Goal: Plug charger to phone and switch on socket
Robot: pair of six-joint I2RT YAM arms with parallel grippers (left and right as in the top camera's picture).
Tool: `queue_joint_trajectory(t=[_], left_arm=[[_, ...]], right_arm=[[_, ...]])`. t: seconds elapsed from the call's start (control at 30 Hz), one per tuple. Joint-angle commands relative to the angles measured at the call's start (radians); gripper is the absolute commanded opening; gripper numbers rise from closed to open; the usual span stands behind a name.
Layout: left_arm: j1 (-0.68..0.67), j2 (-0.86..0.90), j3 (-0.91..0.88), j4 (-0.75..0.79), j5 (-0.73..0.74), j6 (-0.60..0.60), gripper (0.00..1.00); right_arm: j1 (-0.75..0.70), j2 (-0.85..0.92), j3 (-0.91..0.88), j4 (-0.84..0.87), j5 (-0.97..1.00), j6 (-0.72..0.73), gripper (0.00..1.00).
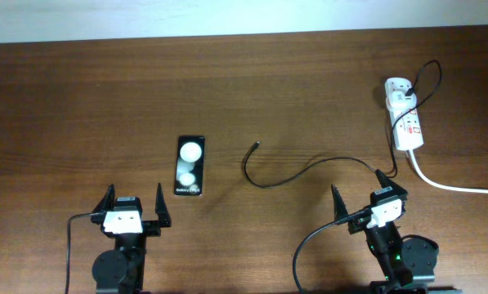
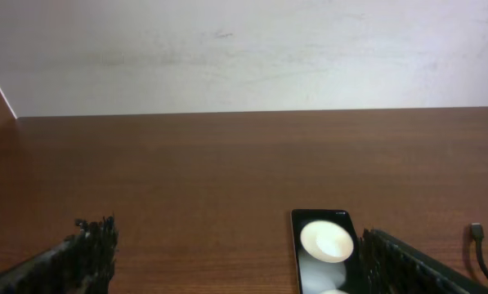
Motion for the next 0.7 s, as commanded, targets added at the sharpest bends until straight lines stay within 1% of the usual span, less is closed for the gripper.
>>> queue_joint_trajectory(t=[0.0,0.57,0.6,0.67], left_arm=[[0.005,-0.01,-0.005,-0.002,0.0,0.016,0.99],[0.005,-0.01,-0.005,-0.002,0.0,0.016,0.99],[0.005,-0.01,-0.005,0.003,-0.001,0.016,0.99],[0.005,-0.01,-0.005,0.062,-0.003,0.016,0.99]], right_arm=[[0.006,-0.008,-0.005,-0.006,0.008,0.006,0.99],[0.006,-0.008,-0.005,-0.006,0.008,0.006,0.99],[0.006,-0.008,-0.005,-0.006,0.008,0.006,0.99],[0.006,-0.008,-0.005,-0.006,0.008,0.006,0.99]])
